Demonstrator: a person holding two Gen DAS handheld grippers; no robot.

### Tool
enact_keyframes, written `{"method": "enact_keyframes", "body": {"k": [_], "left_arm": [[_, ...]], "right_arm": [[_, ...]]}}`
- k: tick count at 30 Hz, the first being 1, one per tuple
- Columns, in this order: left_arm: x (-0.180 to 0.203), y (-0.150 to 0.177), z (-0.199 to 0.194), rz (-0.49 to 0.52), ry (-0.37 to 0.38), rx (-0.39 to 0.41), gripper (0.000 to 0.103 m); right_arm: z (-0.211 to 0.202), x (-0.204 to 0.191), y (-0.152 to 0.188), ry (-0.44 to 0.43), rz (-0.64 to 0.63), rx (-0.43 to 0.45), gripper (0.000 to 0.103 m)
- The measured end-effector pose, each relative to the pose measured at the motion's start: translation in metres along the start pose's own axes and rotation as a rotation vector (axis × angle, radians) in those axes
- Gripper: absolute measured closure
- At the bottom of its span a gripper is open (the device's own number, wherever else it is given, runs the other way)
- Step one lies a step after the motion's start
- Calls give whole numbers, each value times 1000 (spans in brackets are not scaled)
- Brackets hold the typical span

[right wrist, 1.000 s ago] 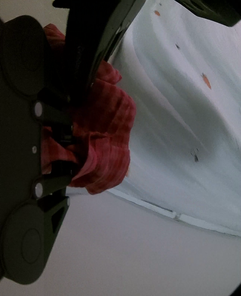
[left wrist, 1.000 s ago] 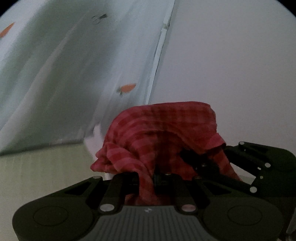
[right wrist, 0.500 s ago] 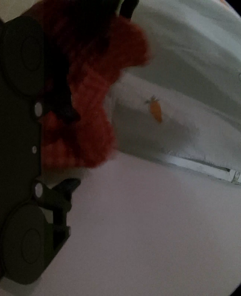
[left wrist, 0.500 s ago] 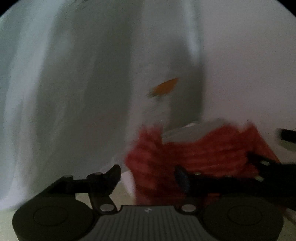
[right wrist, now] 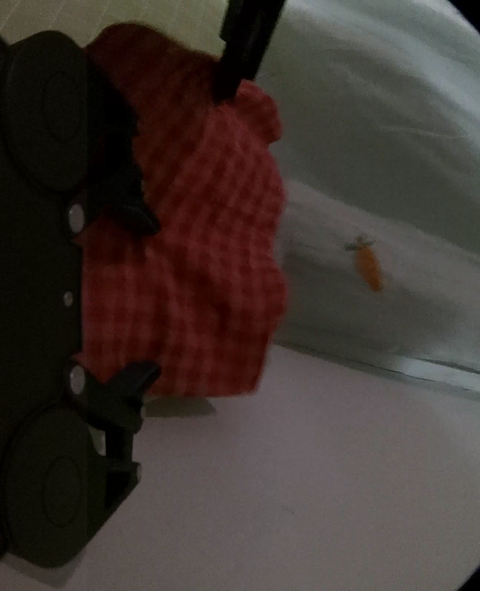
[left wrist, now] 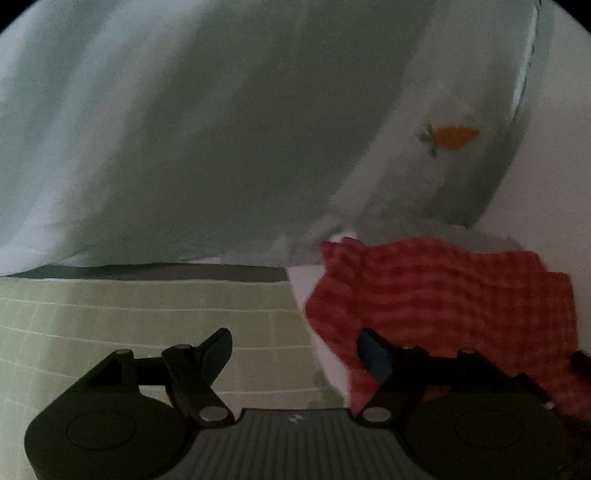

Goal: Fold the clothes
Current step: 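Carry the folded shorts with both grippers onto the white clothes pile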

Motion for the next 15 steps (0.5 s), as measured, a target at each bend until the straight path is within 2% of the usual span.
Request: {"method": "enact_keyframes", "body": {"k": [1, 3, 5, 6, 10, 15], "left_arm": [[-6, 2, -10, 0, -8, 15, 26], [-17, 9, -37, -5, -4, 50, 25], [-25, 21, -76, -24, 36, 96, 16], [-29, 27, -97, -32, 58, 121, 12], [-36, 53, -177, 14, 109, 232, 0], [-48, 86, -256, 89, 110, 319, 0]], "right_arm": [[-8, 1, -4, -3, 8, 19, 16], [-29, 0, -8, -22, 34, 56, 13], [-57, -3, -12, -43, 51, 89, 3], [-74, -4, -12, -45, 54, 105, 1], [-136, -24, -15, -57, 70, 161, 1], [-222, -50, 8, -120, 116, 176, 0]]}}
Point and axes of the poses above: each gripper's, at about its wrist camera, not at the fingertips, and z roughly the way its jaws point, x to its right, y to its underside, the point moved 5 cm from there along z, roughly the way its jaws point, and after that the axes turned 10 degrees about -x, right-handed, at the moved point
